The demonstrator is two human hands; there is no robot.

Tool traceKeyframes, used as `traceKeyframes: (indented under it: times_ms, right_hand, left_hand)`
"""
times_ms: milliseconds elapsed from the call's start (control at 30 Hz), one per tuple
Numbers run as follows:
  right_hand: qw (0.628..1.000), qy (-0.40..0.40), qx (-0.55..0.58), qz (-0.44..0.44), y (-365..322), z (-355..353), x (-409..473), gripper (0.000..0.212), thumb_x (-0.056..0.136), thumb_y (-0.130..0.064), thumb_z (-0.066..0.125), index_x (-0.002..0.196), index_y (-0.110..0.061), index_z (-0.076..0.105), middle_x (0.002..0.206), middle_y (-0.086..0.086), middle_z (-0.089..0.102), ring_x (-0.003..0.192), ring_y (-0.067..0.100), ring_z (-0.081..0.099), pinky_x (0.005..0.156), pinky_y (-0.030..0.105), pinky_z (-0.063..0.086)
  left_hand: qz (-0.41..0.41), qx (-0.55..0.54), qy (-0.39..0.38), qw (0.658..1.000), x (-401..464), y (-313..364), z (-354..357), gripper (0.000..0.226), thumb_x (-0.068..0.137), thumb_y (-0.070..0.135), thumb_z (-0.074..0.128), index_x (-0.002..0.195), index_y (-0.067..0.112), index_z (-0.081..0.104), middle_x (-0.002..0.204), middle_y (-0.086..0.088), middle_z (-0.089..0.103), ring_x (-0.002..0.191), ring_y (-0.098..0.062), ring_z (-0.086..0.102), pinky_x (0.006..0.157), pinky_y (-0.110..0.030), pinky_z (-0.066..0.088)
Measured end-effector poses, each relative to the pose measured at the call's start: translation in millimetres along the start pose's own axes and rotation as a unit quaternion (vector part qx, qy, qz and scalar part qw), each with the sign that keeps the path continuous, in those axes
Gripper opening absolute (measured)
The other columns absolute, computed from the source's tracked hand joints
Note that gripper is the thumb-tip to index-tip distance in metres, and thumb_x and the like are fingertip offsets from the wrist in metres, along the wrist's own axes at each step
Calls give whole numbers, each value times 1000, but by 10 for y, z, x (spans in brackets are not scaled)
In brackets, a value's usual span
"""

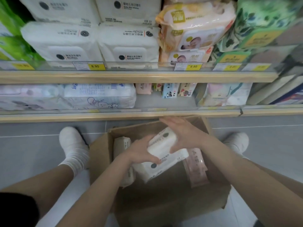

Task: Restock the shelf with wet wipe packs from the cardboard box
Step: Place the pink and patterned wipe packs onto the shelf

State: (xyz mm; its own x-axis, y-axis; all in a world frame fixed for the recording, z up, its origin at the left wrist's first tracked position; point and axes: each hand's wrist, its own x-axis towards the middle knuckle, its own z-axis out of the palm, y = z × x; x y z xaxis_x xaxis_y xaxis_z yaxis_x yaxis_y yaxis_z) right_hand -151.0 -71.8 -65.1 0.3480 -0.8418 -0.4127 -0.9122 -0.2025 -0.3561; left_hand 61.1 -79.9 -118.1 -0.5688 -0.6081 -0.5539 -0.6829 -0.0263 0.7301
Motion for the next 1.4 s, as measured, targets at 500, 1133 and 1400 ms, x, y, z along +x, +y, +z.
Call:
traceKeyframes:
  times_ms: [500, 1133, 1400]
  right_hand:
    - [975, -31, 88, 203, 124, 643, -61, 77, 48, -55, 78, 110, -24, 45, 101, -6, 56, 91, 14, 53, 75, 33, 49]
    - [922, -10, 232, 311, 445, 949, -295, 107, 48, -51, 82, 140, -27, 33, 120, -9, 56, 107, 15, 53, 88, 33, 46]
    - [917, 8, 240, 320, 462, 597, -381, 75, 51, -47, 84, 112, -26, 45, 102, -8, 59, 93, 13, 58, 69, 26, 48]
  left_hand:
    - [-152, -79, 306, 937, -75, -562, 197, 98, 74, 44, 75, 147, 13, 18, 150, -10, 25, 140, -28, 22, 114, -43, 22]
    - [-294, 65, 270, 915, 252, -950, 816, 114, 67, 27, 79, 145, 35, -4, 147, -17, 13, 131, -41, 27, 101, -57, 33]
    - [-235, 72, 177, 953, 144, -840, 414, 110, 63, 29, 78, 143, 36, 1, 126, -13, 41, 111, -35, 49, 82, -41, 45]
